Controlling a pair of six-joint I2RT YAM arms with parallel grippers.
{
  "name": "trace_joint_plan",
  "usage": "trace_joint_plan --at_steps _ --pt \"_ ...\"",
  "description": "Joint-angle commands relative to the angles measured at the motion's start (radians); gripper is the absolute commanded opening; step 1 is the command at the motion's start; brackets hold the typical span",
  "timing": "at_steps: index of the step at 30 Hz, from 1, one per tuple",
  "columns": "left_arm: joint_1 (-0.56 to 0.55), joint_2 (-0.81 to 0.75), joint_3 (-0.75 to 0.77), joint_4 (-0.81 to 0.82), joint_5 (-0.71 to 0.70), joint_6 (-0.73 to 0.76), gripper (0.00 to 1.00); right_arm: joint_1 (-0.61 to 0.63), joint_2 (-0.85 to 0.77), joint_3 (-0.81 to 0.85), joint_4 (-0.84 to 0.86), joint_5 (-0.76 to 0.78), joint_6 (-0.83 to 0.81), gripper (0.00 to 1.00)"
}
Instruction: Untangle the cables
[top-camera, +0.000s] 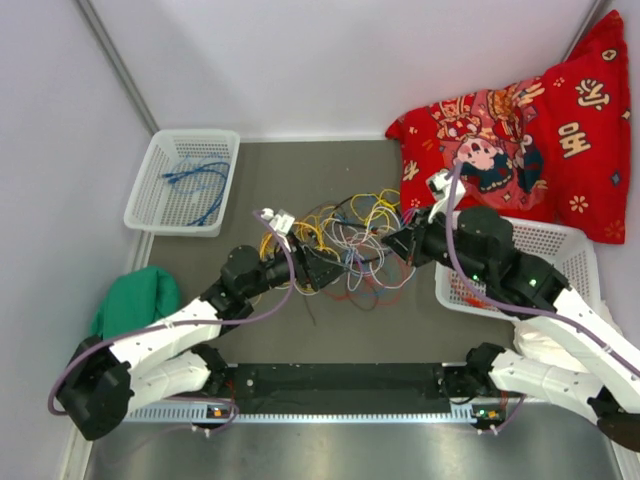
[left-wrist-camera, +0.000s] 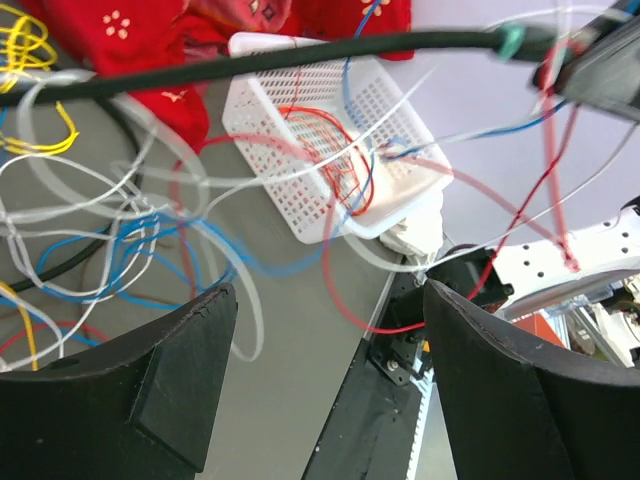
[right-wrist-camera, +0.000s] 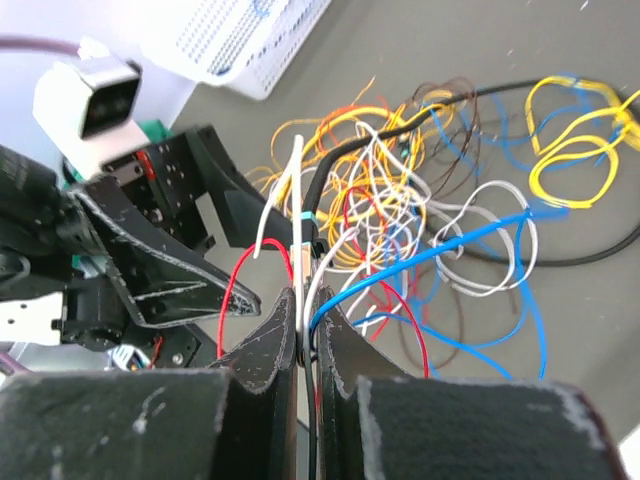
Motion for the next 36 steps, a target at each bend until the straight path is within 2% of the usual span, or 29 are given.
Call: trace_joint_plan --at_steps 1,7,14,18,19,23,27,31,36 --pt "-0.001 -0.046 -0.051 0.054 -0.036 -0.036 0.8 -0.005 -0.066 0.06 0.028 0.072 -0.021 0.0" --pt "-0.001 0.048 -0.087 0.192 -0.027 -0.107 0.8 -0.005 -0.08 0.044 0.048 0.056 0.006 0.0" --pt "-0.007 0.155 -0.049 0.388 0.025 -0.203 0.8 -0.005 -0.065 0.044 0.062 0.04 0.04 0.0" --pt "-0.061 0.106 -0.017 0.408 0.041 -0.106 0.84 -0.005 -0.05 0.047 0.084 0.033 0.061 0.0" --pt "-0.07 0.097 -0.011 0.36 0.039 -0.079 0.84 -0.005 -0.047 0.05 0.094 0.032 0.061 0.0" --pt "-0.078 0.104 -0.008 0.211 -0.056 -0.021 0.86 -0.004 -0.033 0.083 0.107 0.018 0.064 0.0" --pt "-0.077 0.195 -0.002 0.135 -0.111 -0.094 0.88 -0.005 -0.025 0.108 0.105 0.009 0.063 0.0" --pt "-0.087 0.313 -0.051 0.307 -0.185 -0.173 0.99 -0.005 -0.024 0.117 0.104 0.015 0.063 0.0" --pt "-0.145 0.422 -0.051 0.399 -0.363 -0.081 0.99 -0.004 -0.011 0.126 0.105 0.01 0.063 0.0"
